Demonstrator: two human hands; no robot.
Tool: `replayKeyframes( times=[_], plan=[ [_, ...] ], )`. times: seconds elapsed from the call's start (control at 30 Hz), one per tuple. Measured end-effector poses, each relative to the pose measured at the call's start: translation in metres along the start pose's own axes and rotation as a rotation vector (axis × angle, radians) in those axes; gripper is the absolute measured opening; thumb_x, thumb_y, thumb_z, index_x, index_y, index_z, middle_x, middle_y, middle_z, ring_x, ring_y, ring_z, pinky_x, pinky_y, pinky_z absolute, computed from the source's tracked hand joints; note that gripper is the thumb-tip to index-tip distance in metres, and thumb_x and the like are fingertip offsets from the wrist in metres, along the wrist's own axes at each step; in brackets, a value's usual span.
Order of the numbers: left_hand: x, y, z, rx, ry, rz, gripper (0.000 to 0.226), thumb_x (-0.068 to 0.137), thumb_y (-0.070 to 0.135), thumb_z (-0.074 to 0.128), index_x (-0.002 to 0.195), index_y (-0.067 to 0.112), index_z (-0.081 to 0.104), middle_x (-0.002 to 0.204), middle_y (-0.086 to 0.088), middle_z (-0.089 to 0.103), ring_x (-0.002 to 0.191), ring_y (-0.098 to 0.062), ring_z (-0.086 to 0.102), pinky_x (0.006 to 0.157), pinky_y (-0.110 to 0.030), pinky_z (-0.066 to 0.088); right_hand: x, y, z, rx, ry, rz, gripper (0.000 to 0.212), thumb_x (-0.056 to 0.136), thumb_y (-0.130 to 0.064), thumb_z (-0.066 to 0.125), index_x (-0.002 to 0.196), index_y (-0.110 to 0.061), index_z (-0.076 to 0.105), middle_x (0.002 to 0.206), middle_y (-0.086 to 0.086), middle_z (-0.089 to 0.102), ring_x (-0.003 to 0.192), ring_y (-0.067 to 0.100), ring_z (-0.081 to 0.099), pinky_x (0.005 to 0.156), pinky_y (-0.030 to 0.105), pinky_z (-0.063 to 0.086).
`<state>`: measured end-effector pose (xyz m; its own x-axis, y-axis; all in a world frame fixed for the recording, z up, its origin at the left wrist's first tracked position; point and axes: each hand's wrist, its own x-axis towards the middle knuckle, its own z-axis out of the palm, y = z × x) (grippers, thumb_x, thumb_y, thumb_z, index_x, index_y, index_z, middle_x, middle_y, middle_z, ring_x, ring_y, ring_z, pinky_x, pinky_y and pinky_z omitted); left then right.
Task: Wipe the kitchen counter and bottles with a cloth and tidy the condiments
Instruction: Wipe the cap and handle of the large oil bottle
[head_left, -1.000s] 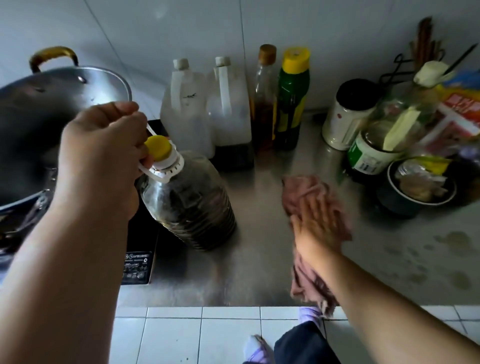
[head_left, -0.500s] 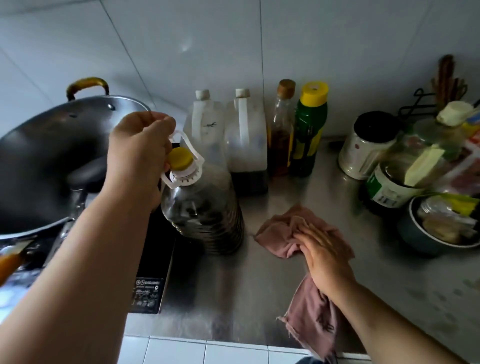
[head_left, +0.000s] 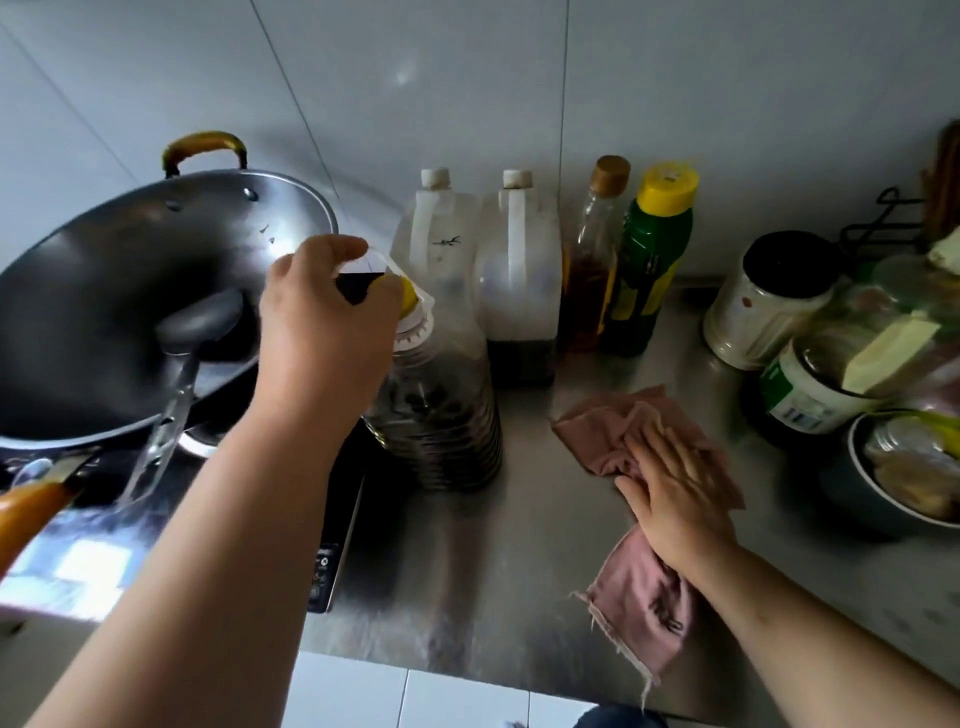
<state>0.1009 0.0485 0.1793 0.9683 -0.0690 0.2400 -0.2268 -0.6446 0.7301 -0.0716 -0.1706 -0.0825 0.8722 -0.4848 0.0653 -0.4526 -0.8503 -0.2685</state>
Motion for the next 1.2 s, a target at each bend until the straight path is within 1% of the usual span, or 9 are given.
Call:
replayKeyframes(
  times=[0.13, 0.27, 0.4, 0.5, 0.6, 0.73, 0.83, 1.03, 1.2],
  plan=[
    [-0.024, -0.003, -0.005, 0.071, 0.135, 0.174, 0.040, 0.084, 0.026, 0.062, 0.122, 0.018, 0.056, 0.132, -0.006, 0.047, 0.125, -0.023, 0.039, 0.100, -0.016, 0.022, -0.023, -0.016, -0.008, -0.004, 0.031, 0.022, 0.048, 0.091, -0.050, 0.040, 0.106, -0.019, 0.074, 0.117, 0.007, 0.067, 0.099, 0.032, 0.062, 0.080, 0.041, 0.052],
    [-0.047, -0.013, -0.008, 0.025, 0.143, 0.350, 0.028, 0.084, 0.015, 0.060, 0.112, 0.011, 0.060, 0.126, -0.006, 0.052, 0.119, -0.023, 0.043, 0.101, -0.019, 0.028, -0.037, -0.047, -0.022, 0.128, -0.015, 0.023, 0.041, 0.093, -0.051, 0.045, 0.093, -0.019, 0.071, 0.085, 0.004, 0.072, 0.069, 0.026, 0.069, 0.056, 0.028, 0.051],
    [-0.065, -0.024, -0.012, -0.018, 0.092, 0.448, 0.024, 0.084, 0.007, 0.060, 0.107, 0.009, 0.062, 0.122, -0.003, 0.053, 0.117, -0.020, 0.047, 0.104, -0.028, 0.035, -0.016, -0.039, -0.058, 0.494, 0.089, 0.285, 0.033, 0.100, -0.037, 0.044, 0.106, -0.011, 0.063, 0.105, 0.013, 0.070, 0.098, 0.032, 0.064, 0.076, 0.027, 0.039],
    [-0.076, -0.034, -0.015, -0.036, 0.029, 0.470, 0.023, 0.083, 0.010, 0.060, 0.107, 0.008, 0.061, 0.121, -0.006, 0.054, 0.115, -0.022, 0.050, 0.102, -0.034, 0.039, 0.002, -0.012, -0.071, 0.288, 0.202, 0.293, 0.053, 0.097, -0.042, 0.035, 0.122, 0.000, 0.055, 0.120, 0.028, 0.060, 0.114, 0.043, 0.056, 0.095, 0.045, 0.044],
    [-0.087, -0.049, -0.020, -0.050, -0.037, 0.445, 0.022, 0.083, 0.010, 0.060, 0.105, 0.009, 0.061, 0.120, -0.005, 0.055, 0.114, -0.019, 0.052, 0.098, -0.035, 0.043, -0.008, 0.000, -0.039, -0.024, 0.010, 0.107, 0.042, 0.086, -0.026, 0.056, 0.123, -0.008, 0.051, 0.129, 0.033, 0.054, 0.119, 0.052, 0.051, 0.092, 0.062, 0.045],
    [-0.097, -0.070, -0.030, -0.048, -0.068, 0.410, 0.019, 0.082, 0.008, 0.061, 0.101, 0.011, 0.063, 0.115, 0.000, 0.057, 0.110, -0.014, 0.056, 0.094, -0.035, 0.047, -0.032, -0.044, -0.007, -0.059, -0.113, 0.151, 0.063, 0.084, -0.053, 0.043, 0.129, -0.013, 0.061, 0.139, 0.016, 0.055, 0.128, 0.036, 0.051, 0.105, 0.053, 0.036],
    [-0.104, -0.083, -0.036, -0.059, -0.070, 0.373, 0.017, 0.083, 0.009, 0.061, 0.099, 0.012, 0.064, 0.112, 0.006, 0.058, 0.107, -0.010, 0.057, 0.092, -0.034, 0.048, -0.054, -0.100, 0.006, -0.065, -0.002, -0.072, 0.061, 0.085, -0.053, 0.043, 0.133, -0.016, 0.055, 0.139, 0.010, 0.056, 0.127, 0.032, 0.053, 0.102, 0.050, 0.039],
    [-0.113, -0.101, -0.043, -0.056, -0.091, 0.367, 0.016, 0.084, 0.007, 0.058, 0.097, 0.011, 0.065, 0.107, 0.007, 0.059, 0.103, -0.015, 0.060, 0.088, -0.038, 0.051, -0.093, -0.220, 0.046, 0.008, -0.229, -0.499, 0.074, 0.074, -0.059, 0.051, 0.139, -0.024, 0.049, 0.151, 0.001, 0.040, 0.138, 0.029, 0.035, 0.114, 0.045, 0.021],
    [-0.124, -0.098, -0.038, 0.014, -0.108, 0.310, 0.017, 0.083, 0.011, 0.056, 0.097, 0.015, 0.066, 0.100, 0.016, 0.056, 0.095, -0.010, 0.061, 0.086, -0.027, 0.049, -0.093, -0.261, 0.047, 0.003, -0.253, -0.573, 0.086, 0.043, -0.053, 0.083, 0.121, -0.024, 0.061, 0.128, -0.002, 0.056, 0.122, 0.023, 0.037, 0.102, 0.039, 0.043]
  ],
)
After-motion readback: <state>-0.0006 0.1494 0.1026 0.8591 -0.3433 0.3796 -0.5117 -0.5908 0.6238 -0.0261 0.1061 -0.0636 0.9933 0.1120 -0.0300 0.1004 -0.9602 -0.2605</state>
